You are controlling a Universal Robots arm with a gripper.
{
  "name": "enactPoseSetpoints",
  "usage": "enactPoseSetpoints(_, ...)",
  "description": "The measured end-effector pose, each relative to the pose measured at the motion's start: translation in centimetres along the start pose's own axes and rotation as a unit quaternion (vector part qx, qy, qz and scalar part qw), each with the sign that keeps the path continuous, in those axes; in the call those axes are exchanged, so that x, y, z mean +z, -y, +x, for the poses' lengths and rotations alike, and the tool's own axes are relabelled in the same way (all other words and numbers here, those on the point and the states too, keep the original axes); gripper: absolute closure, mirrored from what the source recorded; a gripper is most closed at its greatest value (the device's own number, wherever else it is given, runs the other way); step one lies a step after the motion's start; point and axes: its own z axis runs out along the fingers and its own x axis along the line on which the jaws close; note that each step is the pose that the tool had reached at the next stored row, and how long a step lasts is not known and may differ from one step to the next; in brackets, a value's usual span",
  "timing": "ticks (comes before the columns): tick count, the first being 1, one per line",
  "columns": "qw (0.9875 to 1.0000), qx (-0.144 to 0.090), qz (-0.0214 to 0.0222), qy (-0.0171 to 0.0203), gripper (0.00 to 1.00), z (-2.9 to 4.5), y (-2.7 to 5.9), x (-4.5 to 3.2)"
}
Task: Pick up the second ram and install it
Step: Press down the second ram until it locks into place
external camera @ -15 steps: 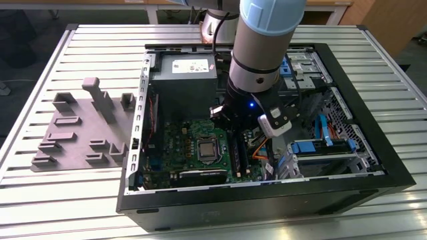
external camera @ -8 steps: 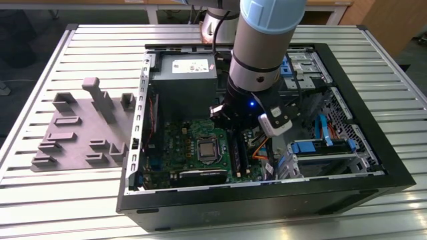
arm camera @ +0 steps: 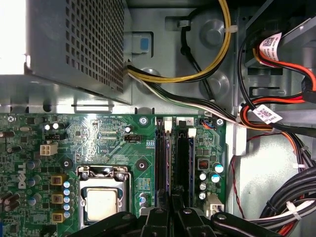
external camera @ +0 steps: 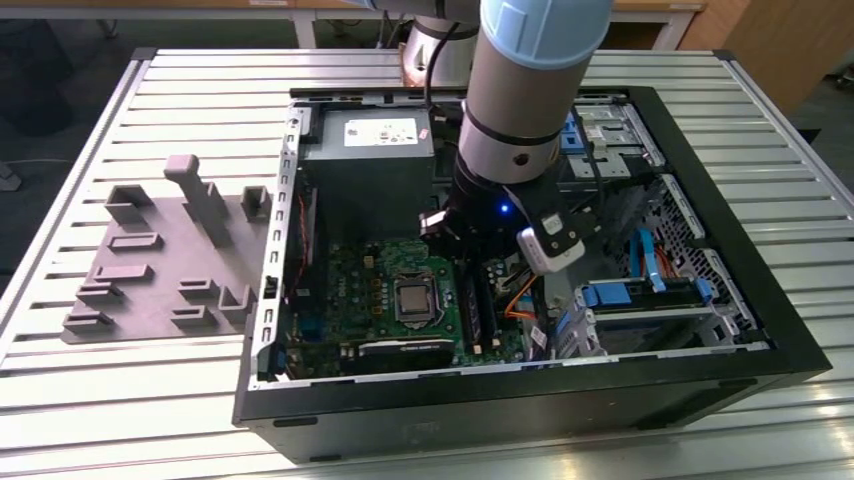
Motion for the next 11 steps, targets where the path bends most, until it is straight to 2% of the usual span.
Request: enactPoseSetpoints(11, 1.0000, -0.003, 0.0000, 0.0001, 0.86, -0.01, -0.01, 0.31)
